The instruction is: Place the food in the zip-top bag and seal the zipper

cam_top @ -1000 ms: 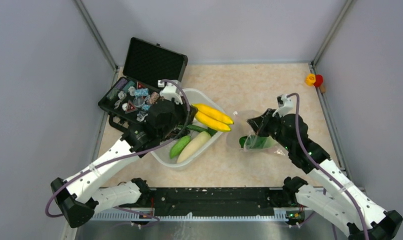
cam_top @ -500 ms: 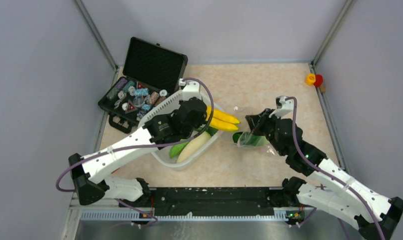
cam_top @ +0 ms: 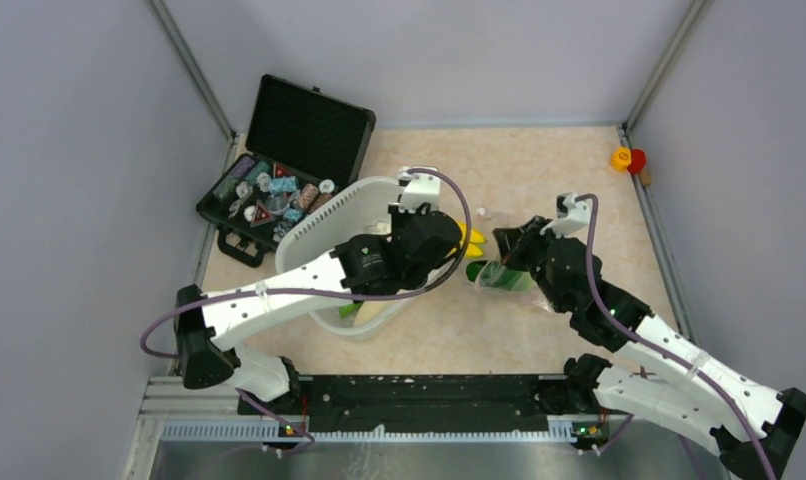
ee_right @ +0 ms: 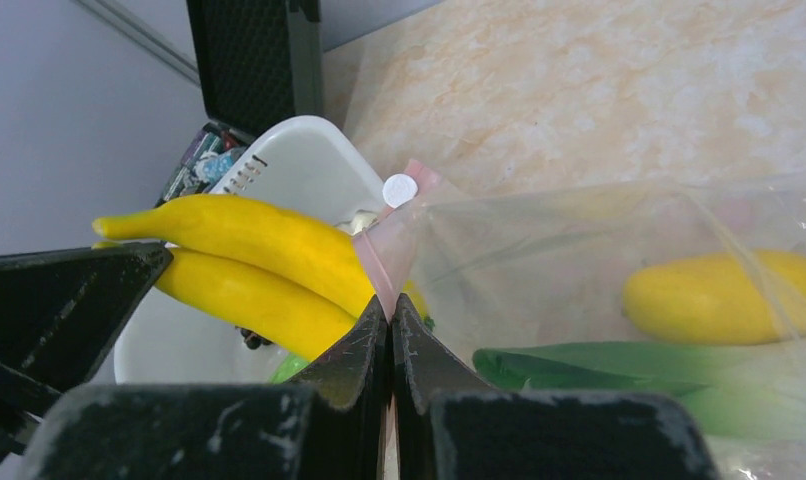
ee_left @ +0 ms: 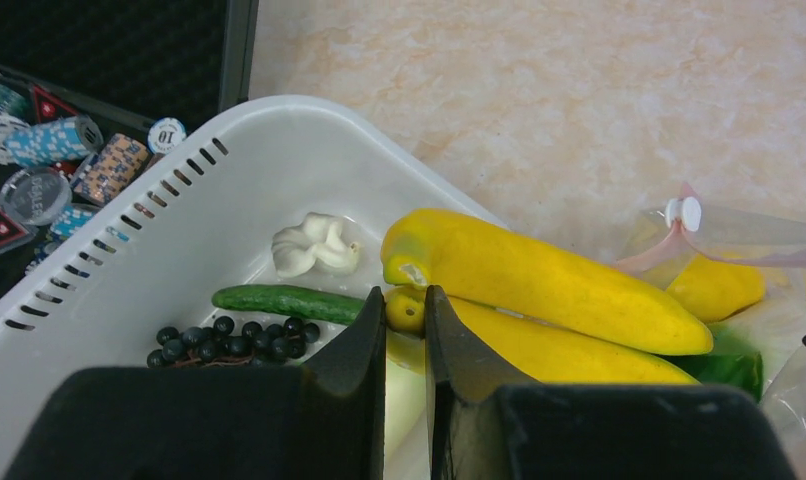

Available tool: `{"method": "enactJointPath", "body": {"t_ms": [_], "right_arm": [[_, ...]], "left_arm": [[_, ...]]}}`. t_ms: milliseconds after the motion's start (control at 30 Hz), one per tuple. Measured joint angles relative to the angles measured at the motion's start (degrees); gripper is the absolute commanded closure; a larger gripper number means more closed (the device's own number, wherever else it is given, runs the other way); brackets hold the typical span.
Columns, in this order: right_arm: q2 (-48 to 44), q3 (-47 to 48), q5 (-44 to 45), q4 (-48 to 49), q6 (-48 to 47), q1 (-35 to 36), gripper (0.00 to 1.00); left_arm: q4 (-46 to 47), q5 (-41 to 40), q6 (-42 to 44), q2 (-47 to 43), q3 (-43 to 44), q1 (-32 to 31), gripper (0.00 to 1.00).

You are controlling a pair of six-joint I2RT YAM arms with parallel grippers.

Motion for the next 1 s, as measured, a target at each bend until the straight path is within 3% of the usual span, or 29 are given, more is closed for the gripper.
{"method": "enactJointPath", "body": {"t_ms": [367,667,967,1000], "right_arm": [[2.47,1.36,2.38,0.11,4.87,0.22,1.0],[2.91,1.22,3.37,1.77,8.83,0.37,1.0],[1.38,0.28,3.45,5.57,10.6,0.37,1.0],[1.22,0.28,3.48,5.57,10.6,0.37,1.0]], "left_arm": [[8.59,-10.1,10.25,6.73,2.91,-6.49,1.0],[13.18,-7.19,10.88,7.87,3.63,-6.97,0.99],[12.92,0.52,6.23,10.45,3.74,-5.35,0.89],[12.87,2.03,5.51,10.54,3.72,-4.81,0.69]]}}
